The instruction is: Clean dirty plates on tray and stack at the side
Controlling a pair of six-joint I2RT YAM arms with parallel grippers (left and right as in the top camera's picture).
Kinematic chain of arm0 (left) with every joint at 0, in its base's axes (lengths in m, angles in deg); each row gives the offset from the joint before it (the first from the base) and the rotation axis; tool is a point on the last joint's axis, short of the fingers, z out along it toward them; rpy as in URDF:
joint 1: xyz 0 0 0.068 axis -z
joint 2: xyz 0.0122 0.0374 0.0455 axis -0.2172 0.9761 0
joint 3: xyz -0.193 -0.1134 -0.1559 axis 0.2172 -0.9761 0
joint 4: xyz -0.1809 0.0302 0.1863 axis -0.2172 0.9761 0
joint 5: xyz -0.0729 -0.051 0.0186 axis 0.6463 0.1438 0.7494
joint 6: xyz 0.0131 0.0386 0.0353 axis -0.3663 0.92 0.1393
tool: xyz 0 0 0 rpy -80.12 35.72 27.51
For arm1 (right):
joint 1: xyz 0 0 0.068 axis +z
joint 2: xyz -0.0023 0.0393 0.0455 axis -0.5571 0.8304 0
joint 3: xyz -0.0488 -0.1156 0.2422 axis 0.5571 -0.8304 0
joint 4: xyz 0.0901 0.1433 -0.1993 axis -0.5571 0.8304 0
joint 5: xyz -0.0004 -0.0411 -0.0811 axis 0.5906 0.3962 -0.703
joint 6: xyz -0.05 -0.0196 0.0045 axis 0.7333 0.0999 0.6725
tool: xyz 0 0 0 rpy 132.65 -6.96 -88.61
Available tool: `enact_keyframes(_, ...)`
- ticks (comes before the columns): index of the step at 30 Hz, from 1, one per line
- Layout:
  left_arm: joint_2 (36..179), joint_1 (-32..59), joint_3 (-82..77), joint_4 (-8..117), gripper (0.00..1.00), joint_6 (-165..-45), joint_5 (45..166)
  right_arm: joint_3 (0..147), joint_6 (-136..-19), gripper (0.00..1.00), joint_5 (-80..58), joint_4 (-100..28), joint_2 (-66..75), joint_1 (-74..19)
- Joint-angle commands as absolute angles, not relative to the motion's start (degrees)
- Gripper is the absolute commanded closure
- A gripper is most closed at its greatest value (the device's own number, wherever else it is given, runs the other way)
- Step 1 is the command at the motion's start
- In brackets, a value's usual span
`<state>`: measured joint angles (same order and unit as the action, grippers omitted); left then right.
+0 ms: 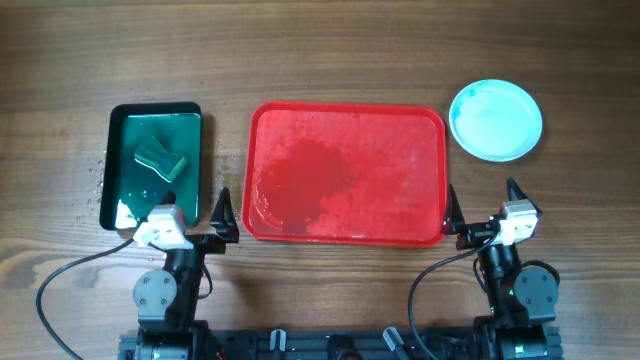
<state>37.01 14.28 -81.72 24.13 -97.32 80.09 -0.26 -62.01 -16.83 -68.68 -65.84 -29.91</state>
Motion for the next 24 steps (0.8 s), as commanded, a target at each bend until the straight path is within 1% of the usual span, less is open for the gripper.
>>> enact_keyframes(1,36.39,14.85,-82.05,24.41,0.00,-95.92,79.98,-0.33,-61.25,0.00,-15.91,-68.81,-66.36,-30.17)
enact_keyframes(4,36.39,16.08,-82.05,24.41,0.00,-91.90,80.42,-0.33,-61.25,0.00,-15.91,-68.81,-66.36,-30.17)
enact_keyframes(8,36.39,16.18,-82.05,24.41,0.00,-91.22,80.38,-0.33,-61.25,0.00,-15.93,-68.81,-66.36,-30.17)
enact_keyframes(14,36.39,16.12,-82.07,24.46,0.00,-80.57,77.86,-0.33,-61.25,0.00,-15.93,-68.81,-66.36,-30.17)
enact_keyframes(21,36.39,16.14,-82.07,24.02,0.00,-81.69,72.14,-0.33,-61.25,0.00,-15.91,-68.81,-66.36,-30.17)
enact_keyframes(24,36.39,16.14,-82.07,24.02,0.00,-81.71,71.96,-0.33,-61.25,0.00,-15.91,-68.81,-66.36,-30.17)
